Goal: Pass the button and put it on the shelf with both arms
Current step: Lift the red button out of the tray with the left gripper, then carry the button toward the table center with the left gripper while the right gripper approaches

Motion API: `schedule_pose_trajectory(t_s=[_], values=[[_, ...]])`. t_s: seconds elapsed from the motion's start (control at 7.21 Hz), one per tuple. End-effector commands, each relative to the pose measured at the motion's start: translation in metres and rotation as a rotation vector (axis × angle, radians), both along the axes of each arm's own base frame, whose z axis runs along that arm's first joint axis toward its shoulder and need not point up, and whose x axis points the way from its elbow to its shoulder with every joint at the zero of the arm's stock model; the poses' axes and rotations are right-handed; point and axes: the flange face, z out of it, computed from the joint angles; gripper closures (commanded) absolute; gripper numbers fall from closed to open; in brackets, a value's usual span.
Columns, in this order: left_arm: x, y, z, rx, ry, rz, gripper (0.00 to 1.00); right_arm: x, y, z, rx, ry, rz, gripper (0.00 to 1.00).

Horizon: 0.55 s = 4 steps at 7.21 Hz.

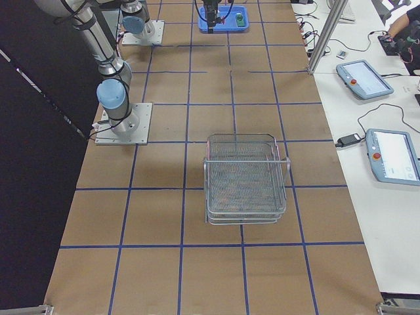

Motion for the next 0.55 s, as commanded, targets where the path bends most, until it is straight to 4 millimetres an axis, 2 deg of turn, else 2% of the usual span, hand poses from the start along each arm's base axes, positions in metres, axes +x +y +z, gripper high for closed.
schedule_pose_trajectory(t_s=[0.0, 0.14, 0.42], values=[[-0.014, 0.010, -0.003, 0.096, 0.330, 0.053, 1.00, -0.019, -0.007, 0.000, -0.003, -0.006, 0.002, 0.00], [-0.013, 0.012, -0.016, 0.128, 0.386, 0.073, 1.00, -0.046, -0.014, 0.000, -0.004, -0.009, 0.033, 0.00], [-0.017, 0.013, -0.019, 0.119, 0.364, 0.060, 1.00, -0.089, -0.022, -0.005, 0.026, -0.177, 0.012, 0.00]])
